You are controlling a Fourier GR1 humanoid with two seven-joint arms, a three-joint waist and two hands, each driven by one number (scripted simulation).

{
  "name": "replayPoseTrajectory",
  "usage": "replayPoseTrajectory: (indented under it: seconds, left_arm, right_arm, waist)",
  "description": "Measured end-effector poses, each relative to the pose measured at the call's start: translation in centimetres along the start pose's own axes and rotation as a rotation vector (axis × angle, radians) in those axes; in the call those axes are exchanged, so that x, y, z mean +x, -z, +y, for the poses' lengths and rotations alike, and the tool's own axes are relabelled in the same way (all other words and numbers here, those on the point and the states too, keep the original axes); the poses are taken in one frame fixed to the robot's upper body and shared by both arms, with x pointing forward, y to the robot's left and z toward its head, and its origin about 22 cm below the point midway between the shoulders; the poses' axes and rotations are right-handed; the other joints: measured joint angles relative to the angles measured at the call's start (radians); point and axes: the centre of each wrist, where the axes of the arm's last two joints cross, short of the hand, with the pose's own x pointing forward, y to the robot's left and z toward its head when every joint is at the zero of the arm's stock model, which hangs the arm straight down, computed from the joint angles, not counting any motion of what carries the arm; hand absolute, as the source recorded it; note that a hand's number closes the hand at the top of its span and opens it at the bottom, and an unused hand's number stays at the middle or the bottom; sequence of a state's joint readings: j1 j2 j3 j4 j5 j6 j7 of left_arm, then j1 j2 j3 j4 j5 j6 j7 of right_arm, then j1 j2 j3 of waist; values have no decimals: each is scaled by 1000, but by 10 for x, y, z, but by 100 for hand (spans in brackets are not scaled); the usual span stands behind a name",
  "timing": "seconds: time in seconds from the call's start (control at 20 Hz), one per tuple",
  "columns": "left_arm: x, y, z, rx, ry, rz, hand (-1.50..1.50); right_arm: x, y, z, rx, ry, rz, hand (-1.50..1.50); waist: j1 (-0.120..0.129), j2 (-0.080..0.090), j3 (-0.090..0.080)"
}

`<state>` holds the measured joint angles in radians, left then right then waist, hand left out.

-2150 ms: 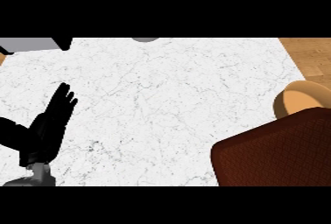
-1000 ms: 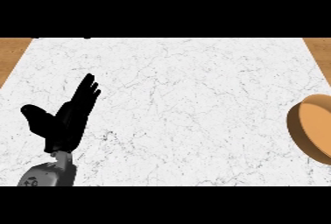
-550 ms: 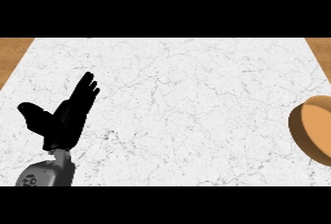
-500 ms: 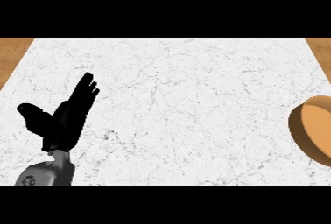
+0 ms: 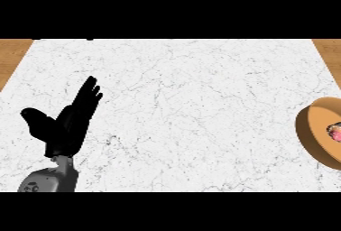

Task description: Pick the cupcake from the tray and place it in the pot

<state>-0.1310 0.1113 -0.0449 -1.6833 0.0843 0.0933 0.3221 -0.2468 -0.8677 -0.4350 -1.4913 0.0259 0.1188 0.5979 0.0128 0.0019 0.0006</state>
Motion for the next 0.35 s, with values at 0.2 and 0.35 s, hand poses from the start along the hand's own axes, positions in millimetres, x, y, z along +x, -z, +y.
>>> replayPoseTrajectory:
  seconds: [0.2, 0.35]
  left_arm:
    - [4, -2, -2, 8, 2, 1, 0]
    - [1, -1, 2, 14, 1, 1, 0]
  right_arm:
    - [-3, 6, -16, -147, 146, -59, -150]
    - [-5, 9, -34, -249, 232, -81, -150]
  waist:
    - [-5, -1, 1]
    - [-8, -1, 0]
